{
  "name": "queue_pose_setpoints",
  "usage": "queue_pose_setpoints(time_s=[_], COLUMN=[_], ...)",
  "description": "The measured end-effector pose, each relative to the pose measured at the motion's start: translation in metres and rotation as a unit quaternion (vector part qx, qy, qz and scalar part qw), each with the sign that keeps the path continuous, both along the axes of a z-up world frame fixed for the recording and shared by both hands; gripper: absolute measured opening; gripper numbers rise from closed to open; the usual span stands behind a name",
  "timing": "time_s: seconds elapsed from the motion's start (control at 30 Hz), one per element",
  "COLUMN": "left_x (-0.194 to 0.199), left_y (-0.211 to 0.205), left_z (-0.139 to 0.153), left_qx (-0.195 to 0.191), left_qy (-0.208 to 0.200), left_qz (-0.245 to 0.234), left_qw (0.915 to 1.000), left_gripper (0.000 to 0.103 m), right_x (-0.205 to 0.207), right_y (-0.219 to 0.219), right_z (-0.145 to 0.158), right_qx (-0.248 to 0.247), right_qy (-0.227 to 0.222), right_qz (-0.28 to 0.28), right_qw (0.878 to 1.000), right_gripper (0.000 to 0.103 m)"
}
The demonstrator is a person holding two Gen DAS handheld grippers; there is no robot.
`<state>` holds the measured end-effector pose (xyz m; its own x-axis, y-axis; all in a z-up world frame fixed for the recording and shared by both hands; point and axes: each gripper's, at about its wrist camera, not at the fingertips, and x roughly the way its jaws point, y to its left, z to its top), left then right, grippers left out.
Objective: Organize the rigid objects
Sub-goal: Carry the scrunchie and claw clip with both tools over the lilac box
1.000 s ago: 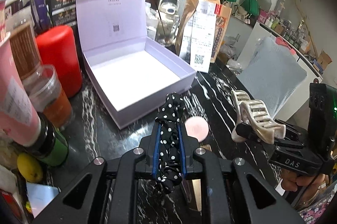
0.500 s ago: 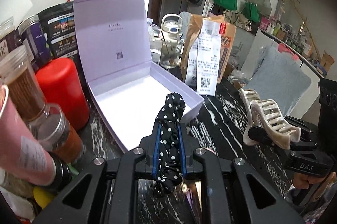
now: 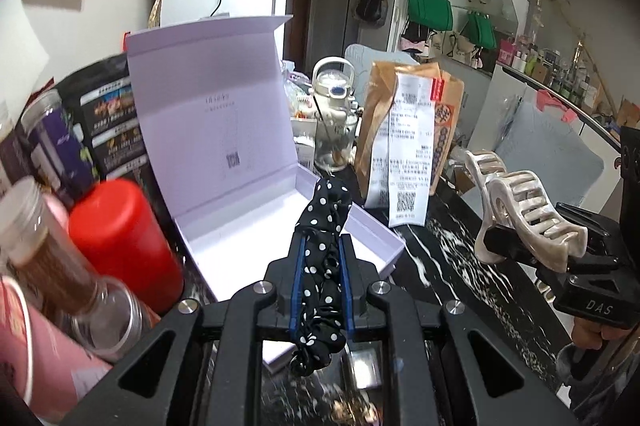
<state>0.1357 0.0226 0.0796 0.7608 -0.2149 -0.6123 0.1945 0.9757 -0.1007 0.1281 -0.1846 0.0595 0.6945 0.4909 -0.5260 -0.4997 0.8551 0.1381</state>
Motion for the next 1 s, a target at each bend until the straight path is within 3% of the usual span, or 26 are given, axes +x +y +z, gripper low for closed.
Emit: queue_pose_setpoints(time_s=[0.57, 1.0], left_x=[0.078, 0.126], left_y=[0.023, 0.031], left_z=[-0.007, -0.007], left_qx=[0.012, 0.034], left_qy=[-0.008, -0.037], left_qz=[0.069, 0.119], left_qw=[0.9975, 0.9916], left_gripper=[0.016, 0.016], right_x=[0.062, 0.117], right_y=[0.03, 0.059], right_z=[0.014, 0.001], right_qx=[0.007, 0.007], right_qy=[-0.018, -0.003], right_qz=[0.026, 0.035], right_qw=[0.999, 0.999], right_gripper=[0.043, 0.043])
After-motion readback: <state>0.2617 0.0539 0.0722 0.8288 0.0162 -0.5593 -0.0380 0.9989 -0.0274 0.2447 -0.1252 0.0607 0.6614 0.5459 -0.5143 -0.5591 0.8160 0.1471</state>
